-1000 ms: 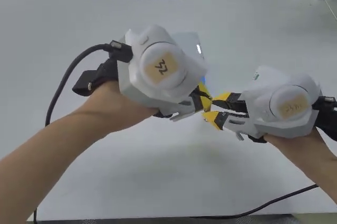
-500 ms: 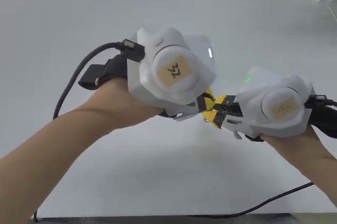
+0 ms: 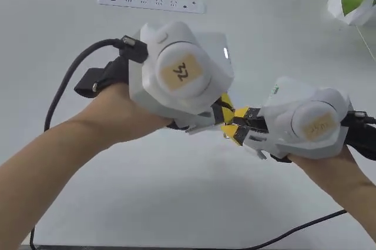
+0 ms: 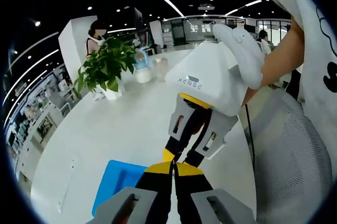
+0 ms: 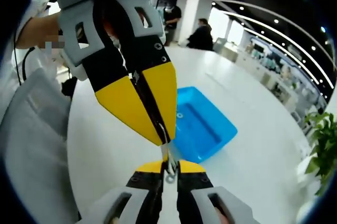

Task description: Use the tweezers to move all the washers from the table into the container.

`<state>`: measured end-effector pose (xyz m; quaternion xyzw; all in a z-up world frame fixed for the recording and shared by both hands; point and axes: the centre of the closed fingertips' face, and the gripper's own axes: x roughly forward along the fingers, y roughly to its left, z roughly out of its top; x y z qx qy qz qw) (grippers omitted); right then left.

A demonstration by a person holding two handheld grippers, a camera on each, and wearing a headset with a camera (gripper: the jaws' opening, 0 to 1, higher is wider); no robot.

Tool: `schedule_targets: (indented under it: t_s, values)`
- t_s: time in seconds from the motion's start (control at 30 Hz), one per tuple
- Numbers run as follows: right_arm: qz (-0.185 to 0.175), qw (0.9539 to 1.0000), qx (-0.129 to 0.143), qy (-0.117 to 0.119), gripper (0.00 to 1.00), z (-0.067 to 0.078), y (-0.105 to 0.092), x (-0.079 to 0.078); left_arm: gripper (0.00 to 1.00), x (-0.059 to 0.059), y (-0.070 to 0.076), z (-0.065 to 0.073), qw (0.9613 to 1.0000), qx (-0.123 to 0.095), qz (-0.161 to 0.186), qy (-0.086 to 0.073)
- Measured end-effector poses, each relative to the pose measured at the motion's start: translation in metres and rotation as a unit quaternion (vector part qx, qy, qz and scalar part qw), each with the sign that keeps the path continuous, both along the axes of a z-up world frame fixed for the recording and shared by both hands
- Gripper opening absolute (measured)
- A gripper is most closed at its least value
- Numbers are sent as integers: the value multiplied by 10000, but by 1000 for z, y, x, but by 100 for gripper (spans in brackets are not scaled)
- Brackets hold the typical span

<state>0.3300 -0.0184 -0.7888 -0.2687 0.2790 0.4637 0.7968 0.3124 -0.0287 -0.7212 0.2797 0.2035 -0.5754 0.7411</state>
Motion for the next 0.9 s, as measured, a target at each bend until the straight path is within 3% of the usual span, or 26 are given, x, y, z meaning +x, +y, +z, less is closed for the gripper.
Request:
schedule_targets:
  t_s: [0.23,0.57,0.9]
  values:
    - [142,9996,9,-225,5,22,14,6,0,3,12,20,9997,-53,106,-223]
    - [354,9981,-98,-501,5,38,33,21,0,14,31,38,9984,-84,303,-479]
    - [382,9973,-111,-622,5,40,50,46,0,36,47,37,9970,46,490,-604]
